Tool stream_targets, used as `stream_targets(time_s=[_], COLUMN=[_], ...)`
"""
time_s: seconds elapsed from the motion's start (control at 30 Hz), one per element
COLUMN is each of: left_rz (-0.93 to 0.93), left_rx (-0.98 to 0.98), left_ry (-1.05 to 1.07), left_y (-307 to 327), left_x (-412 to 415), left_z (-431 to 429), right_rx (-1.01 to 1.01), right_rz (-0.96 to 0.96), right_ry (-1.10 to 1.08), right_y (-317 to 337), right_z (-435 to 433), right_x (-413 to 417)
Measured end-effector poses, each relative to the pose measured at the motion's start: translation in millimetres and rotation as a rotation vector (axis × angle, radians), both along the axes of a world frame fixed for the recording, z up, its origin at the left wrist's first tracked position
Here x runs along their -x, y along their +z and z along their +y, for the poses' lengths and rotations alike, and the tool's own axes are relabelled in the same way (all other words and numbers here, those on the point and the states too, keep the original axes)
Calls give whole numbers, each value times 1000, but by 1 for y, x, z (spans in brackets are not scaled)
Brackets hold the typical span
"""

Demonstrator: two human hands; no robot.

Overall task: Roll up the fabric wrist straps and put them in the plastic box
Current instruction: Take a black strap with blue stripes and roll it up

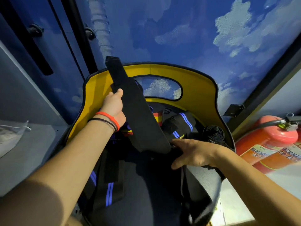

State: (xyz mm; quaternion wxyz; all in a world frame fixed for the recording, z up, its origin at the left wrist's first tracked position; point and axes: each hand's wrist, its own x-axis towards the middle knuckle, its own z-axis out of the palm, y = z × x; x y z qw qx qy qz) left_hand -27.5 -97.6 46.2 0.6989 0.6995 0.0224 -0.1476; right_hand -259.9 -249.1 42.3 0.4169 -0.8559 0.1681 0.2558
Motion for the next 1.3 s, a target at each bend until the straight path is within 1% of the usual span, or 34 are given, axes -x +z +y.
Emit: stream_targets(time_s=[0.07, 0.1, 0.13, 0.2, 0.23, 0.27, 0.37, 0.43, 0.47, 0.5, 0.53, 0.57, 0.63, 0.67, 0.7, 0.73, 0.77, 0.8, 0.83, 0.87, 0.9, 0.93, 1.0, 1.07, 1.13, 1.2, 1.23, 1.3], left_rz=[-2, 1, 3, 5, 4, 3, 7, 17, 36, 63, 97, 117, 96, 88, 85, 83, 87, 89, 90, 95, 80, 61, 61, 104, 92, 54, 33, -38], left_rx=[52, 47, 61, 80, 85, 99, 131, 156, 169, 190, 217, 223, 227, 236, 255, 272, 280, 291, 309, 311, 308, 302, 286, 262, 237, 201, 166, 75], left_ry=[16, 37, 49, 61, 51, 53, 32, 23, 17, -5, -15, -32, -49, -59, -65, -58, -65, -74, -84, -96, -101, -102, -106, -162, -218, -249, -272, -312], left_y=[3, 3, 4, 6, 4, 5, 6, 7, 10, 11, 12, 10, 12, 11, 11, 14, 11, 12, 12, 13, 13, 15, 10, 2, 5, 6, 2, -4], left_x=[-6, -11, -13, -9, -10, -7, 0, 2, 5, 5, 7, 6, 9, 9, 7, 8, 6, 6, 6, 8, 9, 14, 18, 23, 41, 60, 67, 76], left_z=[5, 8, 11, 13, 14, 14, 11, 9, 9, 7, 7, 6, 6, 7, 7, 7, 7, 6, 6, 6, 4, 3, -1, -7, -12, -19, -23, -27], right_rx=[133, 176, 142, -96, -179, -163, 119, 268, 320, 339, 328, 262, 53, 8, 20, 81, 183, 325, 465, 542, 559, 512, 308, 108, -42, -138, -143, -68], right_rz=[-110, -202, -278, -332, -303, -272, -203, -249, -285, -281, -250, -183, -42, 9, 31, 66, 109, 85, 19, -76, -202, -321, -519, -660, -707, -711, -715, -723], right_ry=[-79, -141, -222, -373, -386, -361, -150, -112, -108, -108, -115, -150, -221, -194, -155, -81, 12, 76, 116, 95, 46, -46, -310, -495, -538, -557, -565, -563], right_y=[-6, -9, -12, -13, -14, -13, -20, -26, -31, -33, -33, -32, -27, -27, -30, -32, -36, -42, -48, -51, -52, -50, -38, -16, 1, 5, 5, 3], right_z=[-10, -15, -19, -25, -23, -20, -5, 2, 3, 2, 0, -1, -1, 2, 4, 8, 14, 18, 19, 19, 19, 18, 19, 25, 30, 32, 33, 33], right_x=[-2, -3, -3, -3, -3, -4, -10, -16, -19, -21, -20, -21, -20, -18, -18, -17, -18, -18, -18, -18, -20, -24, -32, -38, -41, -45, -47, -51])
